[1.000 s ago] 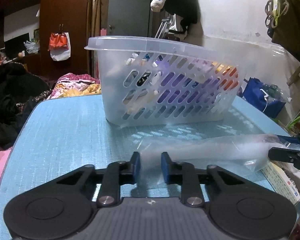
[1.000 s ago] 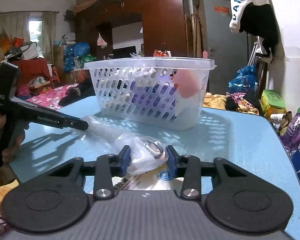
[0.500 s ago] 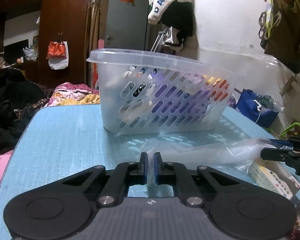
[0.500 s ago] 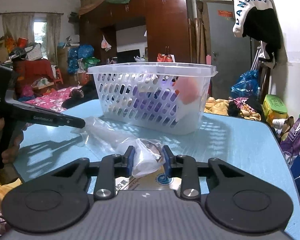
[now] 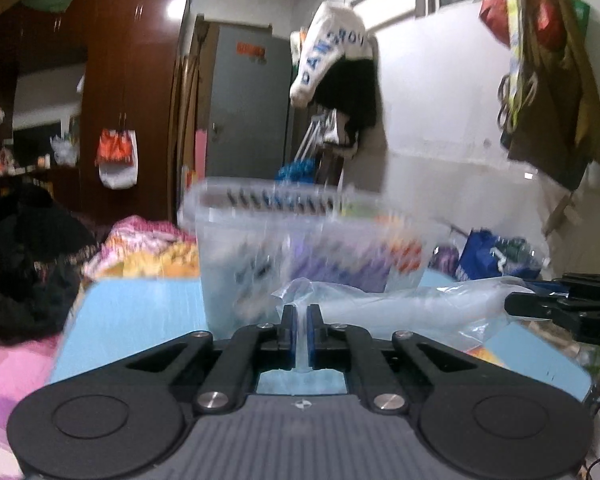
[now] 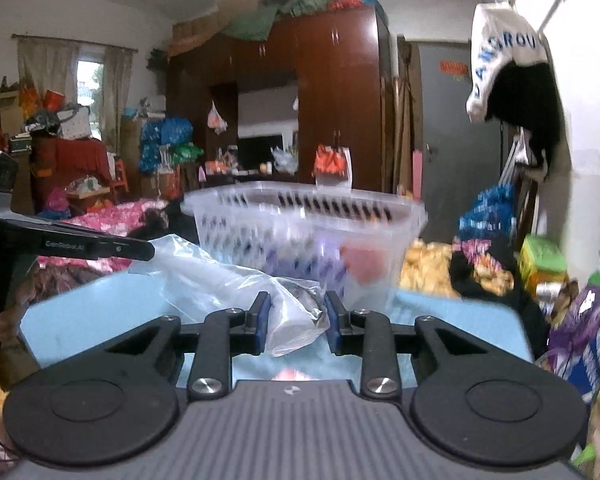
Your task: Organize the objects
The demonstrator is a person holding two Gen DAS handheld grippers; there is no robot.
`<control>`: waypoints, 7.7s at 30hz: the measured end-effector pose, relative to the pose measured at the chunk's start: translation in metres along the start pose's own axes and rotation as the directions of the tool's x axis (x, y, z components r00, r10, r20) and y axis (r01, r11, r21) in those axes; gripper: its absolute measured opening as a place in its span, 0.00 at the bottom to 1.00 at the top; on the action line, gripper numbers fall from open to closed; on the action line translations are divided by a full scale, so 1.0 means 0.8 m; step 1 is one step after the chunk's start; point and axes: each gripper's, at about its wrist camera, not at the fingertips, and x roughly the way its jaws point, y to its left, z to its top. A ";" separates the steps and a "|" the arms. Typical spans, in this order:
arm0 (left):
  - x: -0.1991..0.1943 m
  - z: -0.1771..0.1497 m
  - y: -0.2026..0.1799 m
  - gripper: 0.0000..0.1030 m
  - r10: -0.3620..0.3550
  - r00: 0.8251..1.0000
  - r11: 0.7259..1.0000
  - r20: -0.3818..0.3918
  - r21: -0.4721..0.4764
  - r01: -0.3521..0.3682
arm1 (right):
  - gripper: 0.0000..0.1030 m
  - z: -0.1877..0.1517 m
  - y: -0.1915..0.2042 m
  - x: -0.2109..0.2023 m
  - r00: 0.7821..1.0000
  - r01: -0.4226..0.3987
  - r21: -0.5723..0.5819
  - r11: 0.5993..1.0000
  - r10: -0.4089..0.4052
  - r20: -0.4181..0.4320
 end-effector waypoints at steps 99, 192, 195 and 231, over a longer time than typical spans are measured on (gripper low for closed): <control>0.005 -0.114 -0.115 0.34 -0.458 0.888 0.849 -0.033 0.280 0.449 | 0.36 -0.122 -0.022 -0.061 0.959 -0.283 -0.049 0.958 0.282 -0.034; -0.018 0.064 -0.064 0.96 0.176 0.984 0.984 -0.009 0.014 -0.176 | 1.00 0.036 0.019 0.008 0.964 0.254 0.181 0.950 -0.234 -0.127; -0.017 0.061 -0.068 0.96 0.202 0.979 0.979 -0.013 0.029 -0.202 | 1.00 0.033 0.020 0.008 0.966 0.245 0.185 0.952 -0.224 -0.127; -0.015 0.056 -0.086 0.96 0.197 0.980 0.979 -0.020 0.048 -0.196 | 1.00 0.029 0.012 0.004 0.967 0.243 0.193 0.950 -0.223 -0.122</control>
